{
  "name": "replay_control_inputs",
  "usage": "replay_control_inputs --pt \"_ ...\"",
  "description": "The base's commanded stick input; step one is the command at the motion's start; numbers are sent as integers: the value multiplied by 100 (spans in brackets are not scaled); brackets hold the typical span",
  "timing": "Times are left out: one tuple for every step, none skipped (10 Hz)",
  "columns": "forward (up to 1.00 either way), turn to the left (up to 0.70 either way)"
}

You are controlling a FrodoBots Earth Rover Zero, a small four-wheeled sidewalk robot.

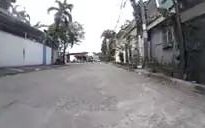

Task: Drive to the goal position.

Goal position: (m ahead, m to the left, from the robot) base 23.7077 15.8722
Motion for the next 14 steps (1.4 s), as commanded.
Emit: replay_control_inputs --pt "100 -40" --pt "100 -39" --pt "100 -21" --pt "100 -4" --pt "100 -3" --pt "100 -3" --pt "100 -3" --pt "100 -3" --pt "100 -2" --pt "100 -3" --pt "100 -3" --pt "100 -3" --pt "100 -3" --pt "100 -3"
